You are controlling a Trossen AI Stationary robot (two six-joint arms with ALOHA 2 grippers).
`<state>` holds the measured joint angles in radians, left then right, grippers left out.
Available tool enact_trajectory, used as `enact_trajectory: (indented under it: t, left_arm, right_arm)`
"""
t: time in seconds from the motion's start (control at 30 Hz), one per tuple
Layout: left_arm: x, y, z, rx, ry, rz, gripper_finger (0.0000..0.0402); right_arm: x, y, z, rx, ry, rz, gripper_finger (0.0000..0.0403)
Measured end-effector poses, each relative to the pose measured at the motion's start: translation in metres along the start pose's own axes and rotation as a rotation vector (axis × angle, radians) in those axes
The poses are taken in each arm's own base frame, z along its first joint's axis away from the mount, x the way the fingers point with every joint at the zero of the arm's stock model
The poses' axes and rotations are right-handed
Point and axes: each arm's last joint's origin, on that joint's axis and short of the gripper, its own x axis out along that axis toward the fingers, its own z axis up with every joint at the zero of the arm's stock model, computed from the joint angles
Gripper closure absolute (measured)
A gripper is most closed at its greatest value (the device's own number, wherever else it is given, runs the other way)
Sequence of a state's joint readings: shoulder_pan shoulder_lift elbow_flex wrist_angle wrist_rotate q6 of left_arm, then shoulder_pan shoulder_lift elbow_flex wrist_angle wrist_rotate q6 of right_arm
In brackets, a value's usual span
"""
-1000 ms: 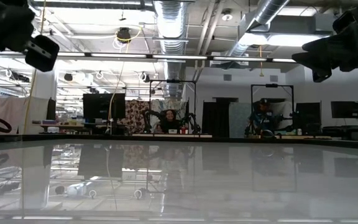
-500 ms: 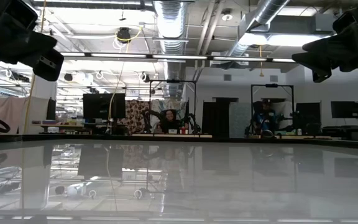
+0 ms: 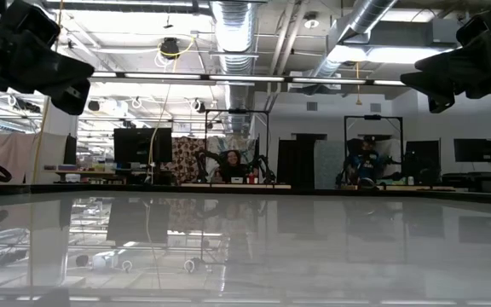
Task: Nest bowls inside each other by size order
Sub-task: Return to Home Position
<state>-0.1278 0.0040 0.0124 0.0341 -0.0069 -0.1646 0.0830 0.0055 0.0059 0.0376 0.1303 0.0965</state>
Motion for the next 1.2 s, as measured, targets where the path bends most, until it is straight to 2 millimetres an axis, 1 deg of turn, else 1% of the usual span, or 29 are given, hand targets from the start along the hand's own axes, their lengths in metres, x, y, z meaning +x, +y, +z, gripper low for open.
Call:
enact_trajectory:
  t: [0.27,0.43,0.63,1.2]
  left_arm:
    - [-0.0001,0.0025,0.0000,0.002,-0.010,0.084,0.0401]
    - [-0.0001,0.0023,0.0000,-0.020,-0.009,0.080,0.0401]
    - [-0.0001,0.0024,-0.0001,0.040,-0.007,0.080,0.0402]
    - [0.0000,0.0024,-0.0003,0.024,-0.006,0.079,0.0401]
  right_arm:
    - [0.0000,0.0000,0.0001,0.000,-0.001,0.001,0.0204]
    - [0.0000,0.0000,0.0000,0.000,0.000,0.001,0.0204]
    - [0.0000,0.0000,0.0000,0.000,0.000,0.001,0.0204]
    - [0.0000,0.0001,0.0000,0.000,0.000,0.002,0.0204]
